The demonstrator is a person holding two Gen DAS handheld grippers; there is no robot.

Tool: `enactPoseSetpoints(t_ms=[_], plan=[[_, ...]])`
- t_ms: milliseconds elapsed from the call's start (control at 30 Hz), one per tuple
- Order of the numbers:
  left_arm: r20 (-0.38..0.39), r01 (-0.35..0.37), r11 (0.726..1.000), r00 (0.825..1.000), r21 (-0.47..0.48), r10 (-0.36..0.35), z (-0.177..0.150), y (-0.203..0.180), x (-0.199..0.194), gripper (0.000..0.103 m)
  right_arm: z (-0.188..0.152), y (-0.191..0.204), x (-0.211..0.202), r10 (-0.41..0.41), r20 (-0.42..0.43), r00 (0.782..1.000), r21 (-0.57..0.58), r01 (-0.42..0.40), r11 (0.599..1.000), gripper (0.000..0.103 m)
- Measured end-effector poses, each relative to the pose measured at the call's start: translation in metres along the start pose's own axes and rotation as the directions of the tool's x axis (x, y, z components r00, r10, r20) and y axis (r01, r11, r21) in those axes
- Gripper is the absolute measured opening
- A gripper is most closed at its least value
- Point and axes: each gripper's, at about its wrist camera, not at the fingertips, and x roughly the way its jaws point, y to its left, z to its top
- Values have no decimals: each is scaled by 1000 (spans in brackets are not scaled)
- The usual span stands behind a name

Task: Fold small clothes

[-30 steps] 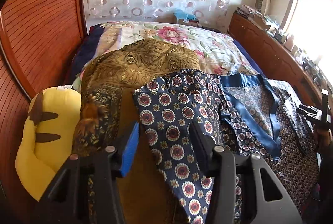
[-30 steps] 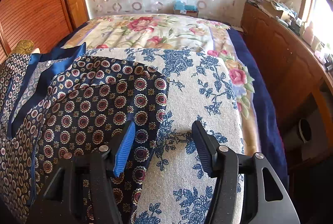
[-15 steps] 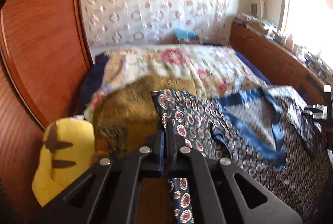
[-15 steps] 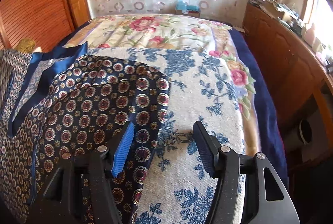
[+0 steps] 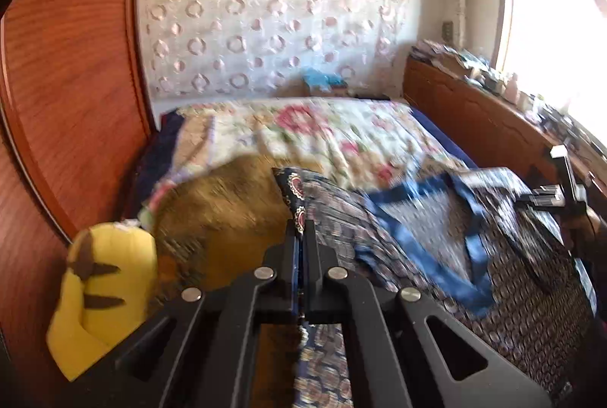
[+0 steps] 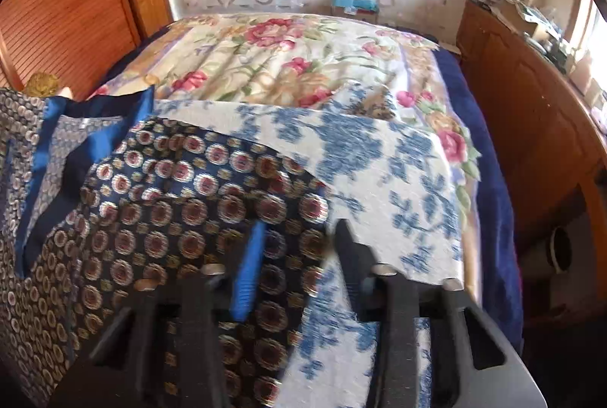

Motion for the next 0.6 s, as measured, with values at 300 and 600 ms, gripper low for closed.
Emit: enactPoseSetpoints(t_ms=[300, 600], plan=[[71, 81, 996, 994, -25, -79, -36, -23, -55, 0, -18, 47, -66, 34, 178, 983, -58, -24, 998, 0], [98, 95, 994, 991, -59, -89, -103, -27, -123, 0, -88, 53, -164, 101, 321, 942, 2, -107, 994, 0]])
